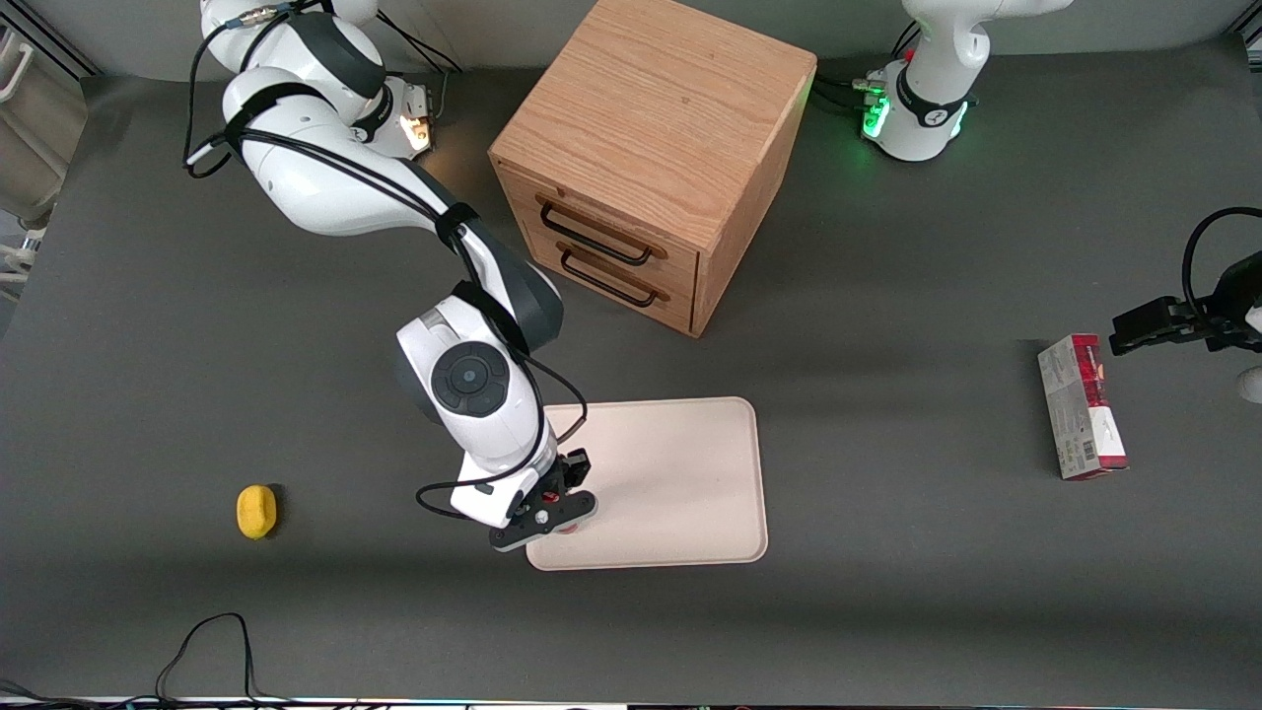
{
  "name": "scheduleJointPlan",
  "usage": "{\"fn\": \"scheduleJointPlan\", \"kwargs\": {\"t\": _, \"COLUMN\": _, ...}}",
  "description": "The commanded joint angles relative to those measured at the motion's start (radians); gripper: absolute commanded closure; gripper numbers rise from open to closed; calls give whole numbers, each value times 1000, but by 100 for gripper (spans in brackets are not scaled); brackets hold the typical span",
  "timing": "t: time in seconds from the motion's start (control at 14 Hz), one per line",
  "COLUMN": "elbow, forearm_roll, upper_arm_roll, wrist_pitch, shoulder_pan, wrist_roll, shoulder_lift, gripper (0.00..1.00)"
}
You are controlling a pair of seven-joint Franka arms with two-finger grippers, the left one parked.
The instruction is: Place coke bottle on tray
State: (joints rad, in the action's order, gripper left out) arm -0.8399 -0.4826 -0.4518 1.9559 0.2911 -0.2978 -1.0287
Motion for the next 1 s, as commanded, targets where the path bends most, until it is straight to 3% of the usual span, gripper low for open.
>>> {"fn": "scheduleJointPlan", "kwargs": {"t": 0.0, "elbow": -2, "forearm_roll": -27, "upper_arm_roll": -8, "wrist_pitch": 20, "shoulder_pan": -9, "wrist_roll": 0, "shoulder_lift": -1, "gripper": 0}}
{"fn": "scheduleJointPlan", "kwargs": {"t": 0.29, "elbow": -28, "forearm_roll": -5, "upper_arm_roll": -16, "wrist_pitch": -26, "shoulder_pan": -58, "wrist_roll": 2, "shoulder_lift": 68, "gripper": 0}}
{"fn": "scheduleJointPlan", "kwargs": {"t": 0.36, "elbow": -72, "forearm_roll": 37, "upper_arm_roll": -15, "wrist_pitch": -78, "shoulder_pan": -75, "wrist_roll": 3, "shoulder_lift": 126, "gripper": 0}}
{"fn": "scheduleJointPlan", "kwargs": {"t": 0.5, "elbow": -231, "forearm_roll": 200, "upper_arm_roll": 10, "wrist_pitch": -101, "shoulder_pan": -139, "wrist_roll": 12, "shoulder_lift": 291, "gripper": 0}}
{"fn": "scheduleJointPlan", "kwargs": {"t": 0.79, "elbow": -684, "forearm_roll": 510, "upper_arm_roll": 269, "wrist_pitch": -97, "shoulder_pan": -145, "wrist_roll": 34, "shoulder_lift": 721, "gripper": 0}}
{"fn": "scheduleJointPlan", "kwargs": {"t": 0.93, "elbow": -886, "forearm_roll": 536, "upper_arm_roll": 364, "wrist_pitch": -98, "shoulder_pan": -144, "wrist_roll": 126, "shoulder_lift": 911, "gripper": 0}}
